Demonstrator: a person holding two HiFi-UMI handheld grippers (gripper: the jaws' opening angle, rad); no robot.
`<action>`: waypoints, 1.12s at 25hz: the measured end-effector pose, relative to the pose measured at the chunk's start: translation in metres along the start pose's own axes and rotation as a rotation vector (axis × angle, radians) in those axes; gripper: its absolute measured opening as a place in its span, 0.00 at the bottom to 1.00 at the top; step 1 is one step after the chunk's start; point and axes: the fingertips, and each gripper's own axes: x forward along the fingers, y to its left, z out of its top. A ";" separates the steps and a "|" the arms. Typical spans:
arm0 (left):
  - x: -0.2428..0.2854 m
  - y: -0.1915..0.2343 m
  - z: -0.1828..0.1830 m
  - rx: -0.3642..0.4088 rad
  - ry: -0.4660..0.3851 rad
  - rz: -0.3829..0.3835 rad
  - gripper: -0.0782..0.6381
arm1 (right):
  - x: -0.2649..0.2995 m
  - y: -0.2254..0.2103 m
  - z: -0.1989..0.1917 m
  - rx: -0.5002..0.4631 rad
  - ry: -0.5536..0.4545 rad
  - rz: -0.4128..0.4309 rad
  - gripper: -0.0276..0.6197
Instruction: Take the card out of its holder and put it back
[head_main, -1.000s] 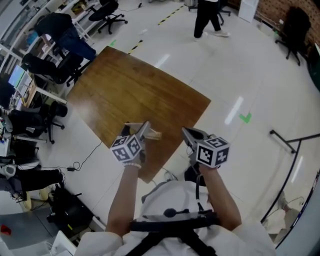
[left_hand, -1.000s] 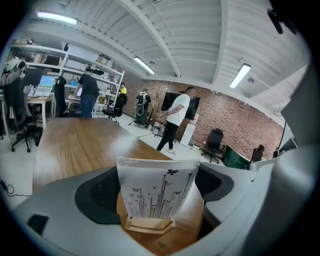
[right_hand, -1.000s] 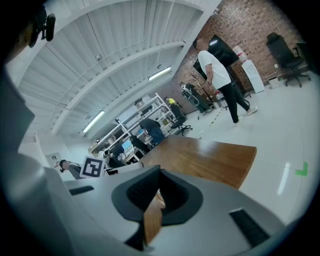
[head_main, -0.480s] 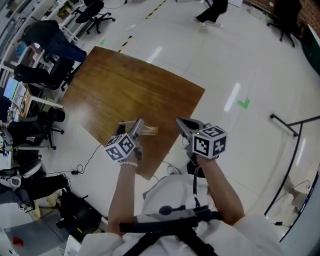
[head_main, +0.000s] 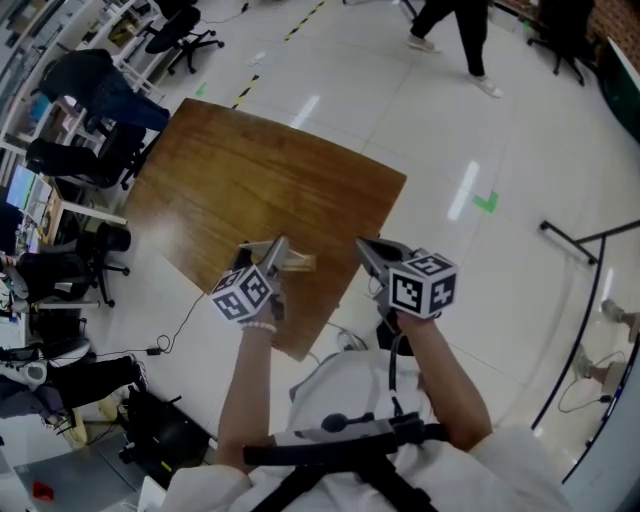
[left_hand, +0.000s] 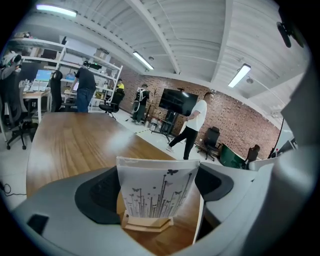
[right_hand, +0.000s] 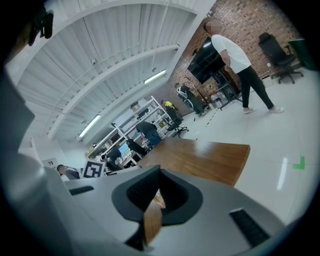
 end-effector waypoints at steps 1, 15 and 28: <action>-0.001 0.000 -0.001 -0.001 0.004 -0.001 0.75 | -0.001 0.000 0.001 0.002 -0.003 -0.002 0.05; 0.004 -0.001 -0.015 0.076 0.042 0.018 0.75 | -0.004 -0.005 0.002 0.021 -0.013 -0.012 0.05; 0.004 -0.007 -0.013 0.133 0.011 0.042 0.75 | -0.004 -0.006 -0.001 0.032 -0.006 -0.011 0.05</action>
